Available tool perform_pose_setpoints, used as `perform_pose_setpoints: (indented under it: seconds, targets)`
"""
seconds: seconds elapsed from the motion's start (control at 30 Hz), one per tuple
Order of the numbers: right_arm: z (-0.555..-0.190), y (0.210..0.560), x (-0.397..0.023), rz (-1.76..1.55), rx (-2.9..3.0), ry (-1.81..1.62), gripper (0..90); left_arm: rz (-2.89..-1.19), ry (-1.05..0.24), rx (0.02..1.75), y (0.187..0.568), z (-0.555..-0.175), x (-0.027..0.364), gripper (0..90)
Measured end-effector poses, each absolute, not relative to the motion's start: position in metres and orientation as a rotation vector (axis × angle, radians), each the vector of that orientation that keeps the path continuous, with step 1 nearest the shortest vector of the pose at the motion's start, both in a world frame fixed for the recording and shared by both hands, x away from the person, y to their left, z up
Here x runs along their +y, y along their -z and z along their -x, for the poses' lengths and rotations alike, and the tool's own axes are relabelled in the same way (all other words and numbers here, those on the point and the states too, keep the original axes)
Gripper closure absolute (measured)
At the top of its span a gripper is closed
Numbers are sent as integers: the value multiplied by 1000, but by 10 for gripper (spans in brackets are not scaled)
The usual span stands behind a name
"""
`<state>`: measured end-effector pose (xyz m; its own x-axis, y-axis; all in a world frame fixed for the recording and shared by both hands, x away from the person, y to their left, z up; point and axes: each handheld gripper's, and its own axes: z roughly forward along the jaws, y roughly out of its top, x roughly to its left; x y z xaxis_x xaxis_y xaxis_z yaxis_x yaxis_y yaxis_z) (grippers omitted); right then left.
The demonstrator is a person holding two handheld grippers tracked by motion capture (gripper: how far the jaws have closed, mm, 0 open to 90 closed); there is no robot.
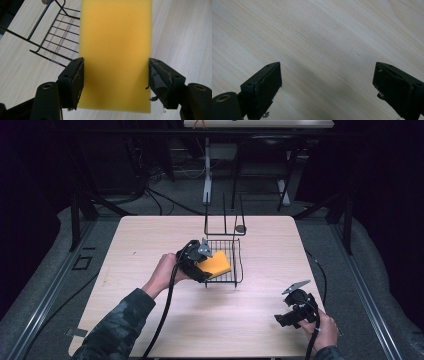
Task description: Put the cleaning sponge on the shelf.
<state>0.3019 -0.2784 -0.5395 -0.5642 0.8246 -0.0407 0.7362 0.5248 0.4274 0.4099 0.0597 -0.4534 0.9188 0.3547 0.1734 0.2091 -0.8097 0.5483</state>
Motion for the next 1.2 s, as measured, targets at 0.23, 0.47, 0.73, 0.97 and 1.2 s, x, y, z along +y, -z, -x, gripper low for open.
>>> perform_pose_setpoints:
  seconds: [0.23, 0.47, 0.73, 0.97, 1.2]
  targets:
    - [-302, 539, -279, -1320, 2529, -540, 83, -2573, -388, 357, 458, -418, 52, 319]
    - [-302, 540, -279, -1310, 2532, -541, 84, -2611, -426, 259, 466, -427, 45, 321]
    - [-302, 540, -278, -1317, 2531, -538, 85, -2654, -446, 155, 476, -437, 36, 323]
    - [-302, 540, -279, -1319, 2534, -537, 85, -2650, -404, 151, 482, -443, 30, 323]
    - [-301, 539, -279, -1323, 2535, -537, 86, -2672, -372, 111, 489, -448, 25, 324]
